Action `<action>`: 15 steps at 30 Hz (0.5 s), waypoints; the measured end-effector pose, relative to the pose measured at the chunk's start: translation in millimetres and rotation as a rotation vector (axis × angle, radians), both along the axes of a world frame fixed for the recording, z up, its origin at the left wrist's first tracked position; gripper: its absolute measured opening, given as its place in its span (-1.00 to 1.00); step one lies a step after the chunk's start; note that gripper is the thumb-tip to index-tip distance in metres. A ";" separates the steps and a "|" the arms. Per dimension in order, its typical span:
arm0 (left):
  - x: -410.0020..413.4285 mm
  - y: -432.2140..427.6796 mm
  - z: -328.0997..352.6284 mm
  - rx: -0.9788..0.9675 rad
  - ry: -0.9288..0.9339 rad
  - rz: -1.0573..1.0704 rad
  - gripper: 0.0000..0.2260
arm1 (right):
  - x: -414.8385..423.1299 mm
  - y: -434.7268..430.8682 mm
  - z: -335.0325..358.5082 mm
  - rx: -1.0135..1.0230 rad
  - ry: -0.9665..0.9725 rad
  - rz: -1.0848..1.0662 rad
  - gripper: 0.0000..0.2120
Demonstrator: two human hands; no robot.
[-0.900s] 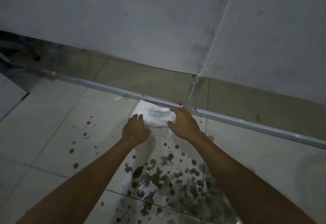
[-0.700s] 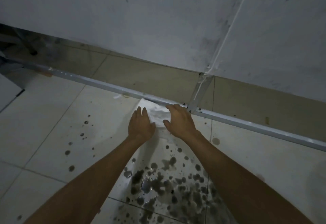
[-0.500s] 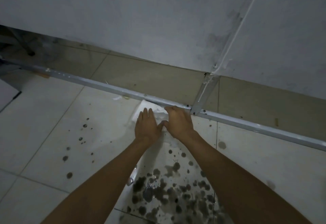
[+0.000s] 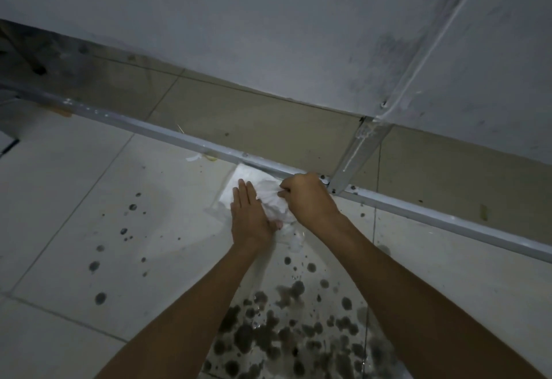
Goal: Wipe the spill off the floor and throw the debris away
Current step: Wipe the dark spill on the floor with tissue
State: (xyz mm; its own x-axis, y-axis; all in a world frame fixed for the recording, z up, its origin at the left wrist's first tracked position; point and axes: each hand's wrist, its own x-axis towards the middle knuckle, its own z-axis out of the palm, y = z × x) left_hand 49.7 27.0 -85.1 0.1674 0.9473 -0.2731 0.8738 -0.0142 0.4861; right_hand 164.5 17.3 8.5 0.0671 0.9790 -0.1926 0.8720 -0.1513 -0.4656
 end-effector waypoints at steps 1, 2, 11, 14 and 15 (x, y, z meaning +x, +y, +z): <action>0.6 1.0 -1.5 -0.003 -0.026 0.023 0.07 | 0.5 0.0 1.5 0.003 -0.003 0.003 -0.48; 1.0 2.2 -2.0 -0.011 -0.045 0.041 0.09 | 1.5 -0.5 3.2 -0.009 -0.007 -0.001 -0.47; 1.9 4.7 -5.5 -0.014 -0.085 0.072 0.12 | -1.7 -10.2 3.4 0.052 0.087 -0.043 -0.82; 1.1 2.8 -3.8 -0.010 -0.096 0.082 0.14 | -6.8 -3.5 3.0 -0.007 0.074 -0.064 -0.79; 0.7 2.9 -3.1 -0.016 -0.092 0.086 0.15 | -5.4 0.1 1.7 -0.016 0.043 -0.065 -0.87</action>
State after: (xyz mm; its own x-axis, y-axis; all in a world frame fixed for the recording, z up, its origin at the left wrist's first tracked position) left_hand 50.4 29.9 -88.2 0.1106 0.9550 -0.2752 0.8232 0.0671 0.5637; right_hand 159.1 17.4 10.2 0.1217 0.9696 -0.2123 0.8391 -0.2148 -0.4997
